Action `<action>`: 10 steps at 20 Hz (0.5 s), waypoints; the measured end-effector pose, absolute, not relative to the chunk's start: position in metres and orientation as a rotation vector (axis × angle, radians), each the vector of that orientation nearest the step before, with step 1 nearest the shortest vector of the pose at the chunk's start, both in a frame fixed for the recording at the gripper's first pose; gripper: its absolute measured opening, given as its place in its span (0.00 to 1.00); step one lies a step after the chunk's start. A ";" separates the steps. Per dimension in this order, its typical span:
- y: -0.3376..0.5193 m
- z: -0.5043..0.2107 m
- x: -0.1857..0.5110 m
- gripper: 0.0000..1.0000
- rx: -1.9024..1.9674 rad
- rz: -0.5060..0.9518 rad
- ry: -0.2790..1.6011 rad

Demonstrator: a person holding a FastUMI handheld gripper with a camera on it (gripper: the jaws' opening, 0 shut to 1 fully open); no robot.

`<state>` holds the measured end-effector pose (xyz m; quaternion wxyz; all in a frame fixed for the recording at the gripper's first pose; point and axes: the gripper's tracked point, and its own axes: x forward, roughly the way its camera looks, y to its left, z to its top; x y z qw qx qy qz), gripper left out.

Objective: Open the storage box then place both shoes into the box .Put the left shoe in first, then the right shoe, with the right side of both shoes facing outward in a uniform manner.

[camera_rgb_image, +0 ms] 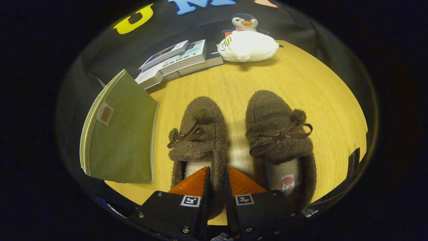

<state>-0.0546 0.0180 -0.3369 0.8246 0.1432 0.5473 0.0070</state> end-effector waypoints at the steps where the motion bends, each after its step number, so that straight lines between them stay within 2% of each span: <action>1: 0.019 -0.336 -0.056 0.23 0.305 0.021 1.169; 3: 0.007 -0.336 -0.050 0.24 0.308 -0.016 1.154; 4: 0.009 -0.330 -0.052 0.01 0.351 -0.030 1.159; 10: 0.027 -0.315 -0.053 0.01 0.602 -0.001 1.150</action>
